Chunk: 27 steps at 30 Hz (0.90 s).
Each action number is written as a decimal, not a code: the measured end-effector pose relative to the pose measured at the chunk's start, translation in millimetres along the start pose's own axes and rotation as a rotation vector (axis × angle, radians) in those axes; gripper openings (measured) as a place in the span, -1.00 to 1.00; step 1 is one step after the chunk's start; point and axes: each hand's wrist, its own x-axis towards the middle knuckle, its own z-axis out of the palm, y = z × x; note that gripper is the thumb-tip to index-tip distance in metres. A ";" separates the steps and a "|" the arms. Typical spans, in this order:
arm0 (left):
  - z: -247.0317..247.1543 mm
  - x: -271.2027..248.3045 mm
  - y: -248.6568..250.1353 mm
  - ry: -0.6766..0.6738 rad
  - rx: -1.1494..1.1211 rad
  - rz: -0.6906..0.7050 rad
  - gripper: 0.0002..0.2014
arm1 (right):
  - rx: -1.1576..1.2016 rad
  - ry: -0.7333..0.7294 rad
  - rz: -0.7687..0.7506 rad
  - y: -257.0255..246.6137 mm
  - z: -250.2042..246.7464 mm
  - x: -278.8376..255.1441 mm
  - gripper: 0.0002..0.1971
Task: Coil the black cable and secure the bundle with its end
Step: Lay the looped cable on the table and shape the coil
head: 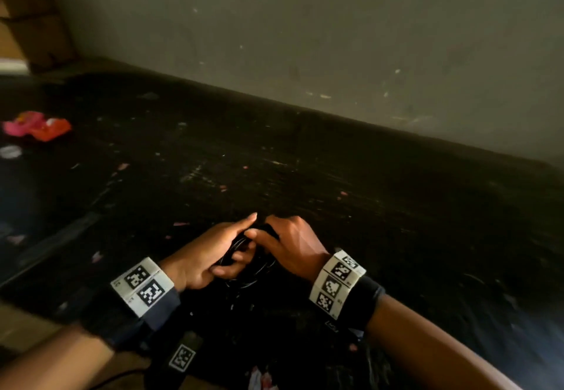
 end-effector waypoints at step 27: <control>-53.1 -14.8 -77.0 0.871 0.046 0.038 -0.78 | -0.317 -0.657 0.107 58.0 86.0 19.8 -0.70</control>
